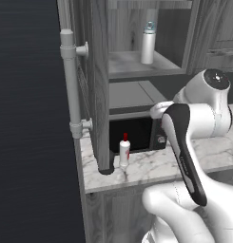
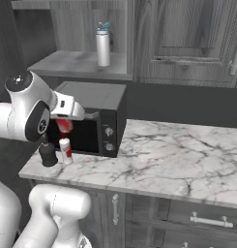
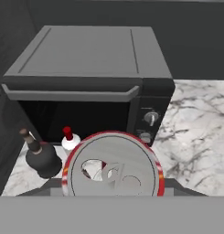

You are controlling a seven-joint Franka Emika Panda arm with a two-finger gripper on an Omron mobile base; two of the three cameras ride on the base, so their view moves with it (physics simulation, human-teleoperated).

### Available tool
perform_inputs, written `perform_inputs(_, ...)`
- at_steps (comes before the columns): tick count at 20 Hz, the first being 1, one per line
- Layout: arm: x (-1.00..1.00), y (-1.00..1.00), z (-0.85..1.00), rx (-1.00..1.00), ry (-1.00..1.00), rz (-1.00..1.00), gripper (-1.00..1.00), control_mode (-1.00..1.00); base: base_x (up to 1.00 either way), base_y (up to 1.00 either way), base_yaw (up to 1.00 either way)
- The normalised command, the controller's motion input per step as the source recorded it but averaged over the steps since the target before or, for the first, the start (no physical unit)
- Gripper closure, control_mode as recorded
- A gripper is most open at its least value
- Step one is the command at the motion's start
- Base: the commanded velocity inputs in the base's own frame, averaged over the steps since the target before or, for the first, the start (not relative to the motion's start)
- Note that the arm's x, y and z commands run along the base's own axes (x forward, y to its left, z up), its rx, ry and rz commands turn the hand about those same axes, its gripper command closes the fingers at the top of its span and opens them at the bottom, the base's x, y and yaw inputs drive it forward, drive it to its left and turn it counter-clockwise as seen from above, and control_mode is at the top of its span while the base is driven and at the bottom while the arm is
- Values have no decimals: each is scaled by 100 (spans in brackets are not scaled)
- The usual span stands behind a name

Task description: Sort all alcoholic drinks to one cabinet, and non-alcoholic drinks to the other.

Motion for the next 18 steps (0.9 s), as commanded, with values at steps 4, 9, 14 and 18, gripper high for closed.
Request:
perform_inputs(4, 0, 0, 30, -1, -7, 0, 100, -100, 0, 0, 0)
perform_inputs(9, 0, 2, 29, 0, -6, 0, 100, -100, 0, 0, 0)
perform_inputs(14, 9, 4, 22, 0, -4, 0, 100, -100, 0, 0, 0)
perform_inputs(18, 8, 2, 18, 0, -3, 0, 100, -100, 0, 0, 0)
